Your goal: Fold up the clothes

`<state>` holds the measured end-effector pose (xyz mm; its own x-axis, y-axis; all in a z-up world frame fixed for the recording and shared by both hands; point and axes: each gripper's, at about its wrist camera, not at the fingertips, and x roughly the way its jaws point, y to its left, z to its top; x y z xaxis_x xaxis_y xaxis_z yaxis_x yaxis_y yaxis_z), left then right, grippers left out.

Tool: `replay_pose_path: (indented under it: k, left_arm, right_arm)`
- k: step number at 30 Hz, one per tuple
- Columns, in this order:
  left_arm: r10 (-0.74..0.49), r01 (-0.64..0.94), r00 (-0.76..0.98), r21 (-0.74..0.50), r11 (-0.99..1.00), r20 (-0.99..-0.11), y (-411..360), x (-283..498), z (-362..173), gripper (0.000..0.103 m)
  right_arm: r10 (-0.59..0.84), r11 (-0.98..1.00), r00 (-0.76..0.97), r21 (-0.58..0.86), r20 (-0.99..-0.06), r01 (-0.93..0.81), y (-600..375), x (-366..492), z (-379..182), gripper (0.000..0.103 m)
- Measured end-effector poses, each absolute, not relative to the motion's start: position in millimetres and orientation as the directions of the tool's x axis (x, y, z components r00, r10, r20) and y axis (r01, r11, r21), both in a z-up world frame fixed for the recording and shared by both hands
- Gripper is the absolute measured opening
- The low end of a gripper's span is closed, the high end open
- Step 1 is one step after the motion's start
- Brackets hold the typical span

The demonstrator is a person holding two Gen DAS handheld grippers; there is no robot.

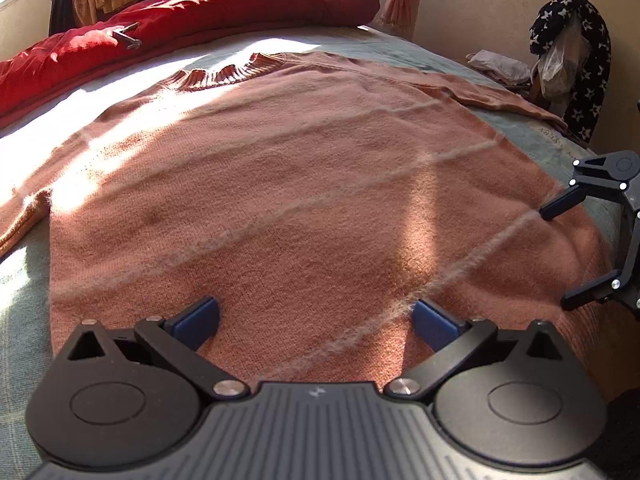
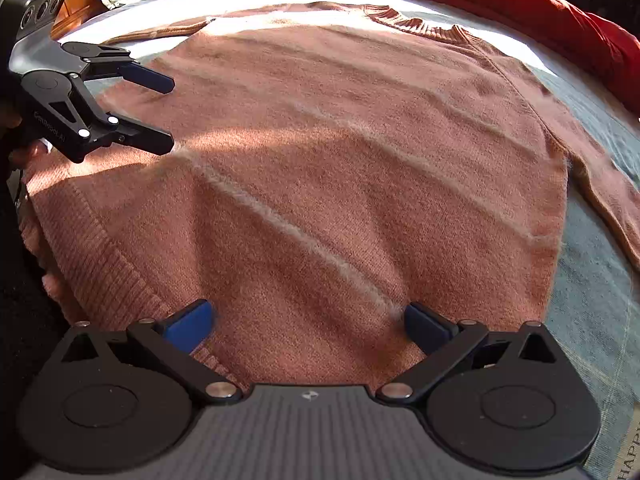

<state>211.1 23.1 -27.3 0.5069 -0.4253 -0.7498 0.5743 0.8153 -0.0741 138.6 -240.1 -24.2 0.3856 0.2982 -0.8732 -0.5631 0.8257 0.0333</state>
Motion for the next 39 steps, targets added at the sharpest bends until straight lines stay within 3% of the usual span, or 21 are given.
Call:
replay_pose_path:
  k: [4, 10, 17, 21, 24, 27, 33, 39]
  left_arm:
    - [-0.408, 0.569, 0.511, -0.058, 0.82, -0.756, 17.5, 213.4, -24.5, 0.102]
    - [-0.371, 0.549, 0.516, -0.035, 0.835, -0.772, 3.8, 210.7, -22.8, 0.102]
    - [-0.298, 0.493, 0.513, -0.008, 0.87, -0.805, -24.8, 193.2, -26.9, 0.103]
    - [-0.271, 0.391, 0.516, -0.058, 0.918, -0.813, -7.5, 176.9, -24.7, 0.103]
    - [-0.24, 0.328, 0.515, -0.07, 0.942, -0.823, 4.7, 162.8, -25.0, 0.102]
    - [-0.152, 0.287, 0.516, 0.002, 0.958, -0.843, 15.0, 141.7, -28.6, 0.103]
    - [-0.129, 0.203, 0.547, -0.019, 0.979, -0.827, 25.1, 134.9, -11.6, 0.102]
    - [-0.14, 0.222, 0.58, -0.009, 0.975, -0.802, -1.9, 162.5, -16.4, 0.102]
  right_arm:
    - [0.311, 0.841, 0.349, 0.085, -0.884, -0.535, -268.7, 121.6, -23.3, 0.103]
    - [0.294, 0.799, 0.347, 0.03, -0.891, -0.6, -270.2, 116.6, -15.4, 0.103]
    - [0.414, 0.686, 0.403, -0.011, -0.816, -0.728, -273.2, 137.6, 11.1, 0.103]
    - [0.5, 0.613, 0.373, 0.016, -0.781, -0.79, -271.2, 165.0, 15.0, 0.103]
    - [0.541, 0.549, 0.323, 0.035, -0.777, -0.835, -263.5, 179.5, 9.5, 0.103]
    - [0.533, 0.495, 0.269, 0.038, -0.802, -0.868, -253.2, 184.3, -7.6, 0.103]
    - [0.532, 0.471, 0.255, 0.031, -0.807, -0.882, -253.1, 182.4, -25.3, 0.103]
    - [0.54, 0.467, 0.262, 0.026, -0.8, -0.884, -255.5, 181.3, -28.6, 0.103]
